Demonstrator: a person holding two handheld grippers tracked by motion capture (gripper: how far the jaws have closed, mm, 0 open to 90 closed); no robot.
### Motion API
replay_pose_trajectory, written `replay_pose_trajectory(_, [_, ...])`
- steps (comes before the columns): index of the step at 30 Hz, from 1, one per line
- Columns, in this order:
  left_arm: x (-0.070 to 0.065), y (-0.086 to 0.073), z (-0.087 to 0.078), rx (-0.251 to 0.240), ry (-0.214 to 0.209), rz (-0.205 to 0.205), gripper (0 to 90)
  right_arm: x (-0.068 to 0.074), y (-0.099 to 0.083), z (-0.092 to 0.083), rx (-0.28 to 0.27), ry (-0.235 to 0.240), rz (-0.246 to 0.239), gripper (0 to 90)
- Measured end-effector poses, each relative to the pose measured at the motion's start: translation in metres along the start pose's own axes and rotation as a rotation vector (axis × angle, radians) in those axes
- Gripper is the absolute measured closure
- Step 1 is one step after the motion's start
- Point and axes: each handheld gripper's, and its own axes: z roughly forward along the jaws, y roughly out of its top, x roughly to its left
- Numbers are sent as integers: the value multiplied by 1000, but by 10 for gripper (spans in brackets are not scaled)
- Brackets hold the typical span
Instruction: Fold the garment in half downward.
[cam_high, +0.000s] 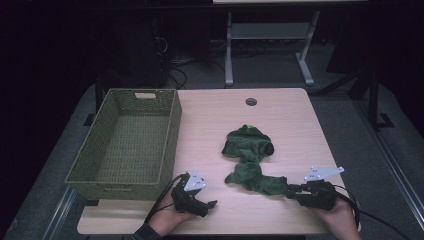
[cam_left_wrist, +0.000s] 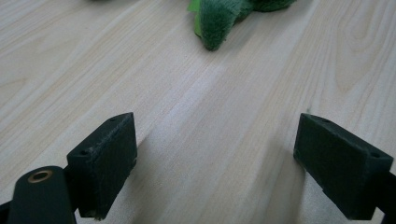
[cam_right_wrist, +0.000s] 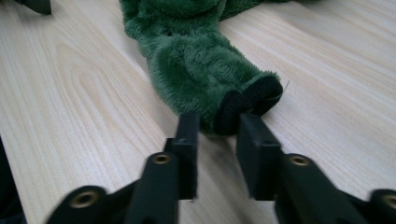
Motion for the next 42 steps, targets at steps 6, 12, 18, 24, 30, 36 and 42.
replay_pose_trajectory(6, [0,0,0,0,0,0,126,-1,3,0,-12,3,-31,848])
replay_pose_trajectory(12, [0,0,0,-2,0,-1,127,0,9,-11,-58,2,-38,853])
replay_pose_trajectory(18, [0,0,0,-3,1,0,126,1,21,-18,-98,6,-66,855])
replay_pose_trajectory(24, [0,0,0,-1,2,1,126,7,36,-22,-118,9,-116,855])
replay_pose_trajectory(30, [0,0,0,-4,1,-5,126,9,57,-23,-113,3,-171,855])
replay_pose_trajectory(36, [0,0,0,-4,3,1,126,14,84,-14,-83,13,-224,855])
replay_pose_trajectory(42, [1,0,0,-5,6,11,126,22,105,2,-65,34,-263,855])
